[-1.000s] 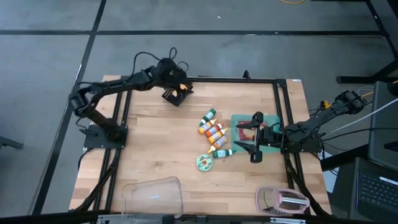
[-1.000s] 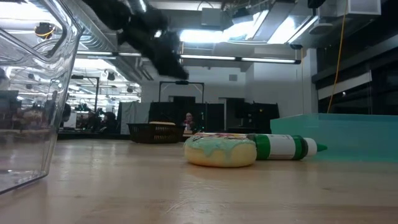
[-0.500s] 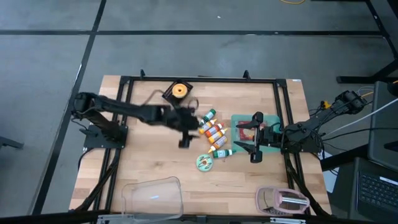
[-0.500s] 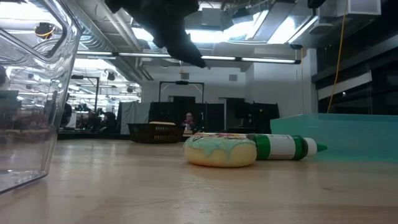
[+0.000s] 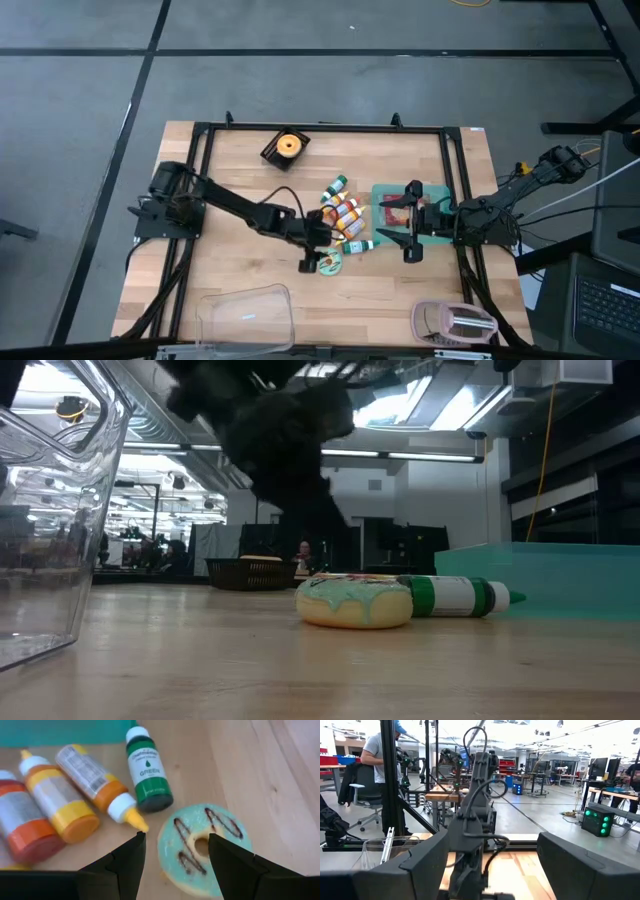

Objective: Pick & Place Food Item
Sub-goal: Put the blue donut into the black bin

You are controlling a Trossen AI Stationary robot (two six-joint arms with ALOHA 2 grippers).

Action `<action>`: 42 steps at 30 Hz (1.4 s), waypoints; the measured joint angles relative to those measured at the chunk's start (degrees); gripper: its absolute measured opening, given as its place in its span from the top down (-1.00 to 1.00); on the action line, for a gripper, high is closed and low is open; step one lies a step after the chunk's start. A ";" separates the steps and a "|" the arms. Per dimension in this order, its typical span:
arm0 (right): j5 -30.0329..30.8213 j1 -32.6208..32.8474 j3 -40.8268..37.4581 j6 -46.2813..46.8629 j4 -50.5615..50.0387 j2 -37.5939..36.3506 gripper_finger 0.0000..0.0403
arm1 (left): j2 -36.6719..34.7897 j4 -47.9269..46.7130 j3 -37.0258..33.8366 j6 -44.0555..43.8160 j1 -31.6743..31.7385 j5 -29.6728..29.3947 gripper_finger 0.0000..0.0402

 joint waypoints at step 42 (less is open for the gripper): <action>0.00 0.00 -0.02 0.42 -0.02 0.00 -0.47 | 3.46 3.99 -0.07 0.47 0.25 3.10 0.93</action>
